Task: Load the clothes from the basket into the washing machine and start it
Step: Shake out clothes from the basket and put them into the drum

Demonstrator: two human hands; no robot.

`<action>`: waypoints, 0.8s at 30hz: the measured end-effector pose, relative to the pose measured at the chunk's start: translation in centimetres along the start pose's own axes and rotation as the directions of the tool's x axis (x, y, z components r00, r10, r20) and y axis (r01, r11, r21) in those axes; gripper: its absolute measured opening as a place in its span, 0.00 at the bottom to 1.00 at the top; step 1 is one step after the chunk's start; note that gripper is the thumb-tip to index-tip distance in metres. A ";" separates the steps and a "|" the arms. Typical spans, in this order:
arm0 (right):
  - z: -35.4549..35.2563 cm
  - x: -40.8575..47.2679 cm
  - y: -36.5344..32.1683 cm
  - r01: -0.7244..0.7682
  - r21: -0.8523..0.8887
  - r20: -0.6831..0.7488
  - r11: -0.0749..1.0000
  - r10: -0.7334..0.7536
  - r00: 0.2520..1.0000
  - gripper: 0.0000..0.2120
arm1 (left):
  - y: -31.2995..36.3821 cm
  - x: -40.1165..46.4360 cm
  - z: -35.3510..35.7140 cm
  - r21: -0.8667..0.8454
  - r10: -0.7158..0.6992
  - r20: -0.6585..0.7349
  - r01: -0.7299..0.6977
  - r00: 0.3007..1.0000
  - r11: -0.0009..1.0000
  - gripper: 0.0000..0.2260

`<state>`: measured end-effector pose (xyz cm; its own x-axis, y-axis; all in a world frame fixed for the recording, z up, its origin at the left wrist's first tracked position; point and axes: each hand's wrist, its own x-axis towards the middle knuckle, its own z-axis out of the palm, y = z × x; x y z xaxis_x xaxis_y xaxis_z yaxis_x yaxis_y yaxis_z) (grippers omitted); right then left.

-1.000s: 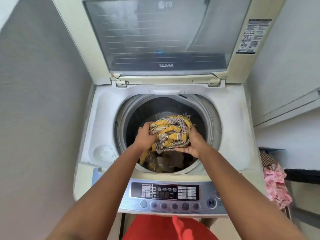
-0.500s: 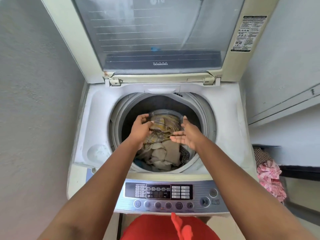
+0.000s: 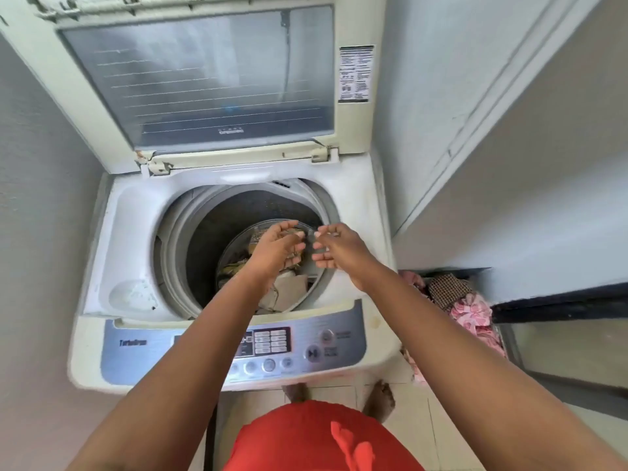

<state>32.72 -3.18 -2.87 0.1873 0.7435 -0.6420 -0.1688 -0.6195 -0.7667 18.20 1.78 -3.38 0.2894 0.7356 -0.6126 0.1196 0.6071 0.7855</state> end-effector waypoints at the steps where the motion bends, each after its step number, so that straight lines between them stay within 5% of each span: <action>1: -1.1 -0.8 -0.2 0.033 0.007 -0.004 0.999 -0.033 0.999 0.08 | 0.3 -0.5 1.2 0.000 0.019 0.016 -0.019 1.000 1.000 0.12; 11: -14.4 -7.4 2.3 0.121 0.080 -0.099 0.989 -0.113 0.989 0.02 | 0.7 -7.2 12.9 -0.050 0.166 0.271 -0.159 0.948 0.986 0.13; 24: -30.5 -11.3 10.5 -0.062 0.053 -0.319 0.997 0.076 0.945 0.02 | -4.9 -7.8 27.9 0.232 -0.049 0.379 -0.044 0.924 0.972 0.13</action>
<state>58.37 -25.80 -3.96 0.4732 0.5751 -0.6673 -0.2307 -0.6502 -0.7239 41.91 -15.29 -0.02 0.6216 0.5361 -0.5711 0.3238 0.4880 0.8105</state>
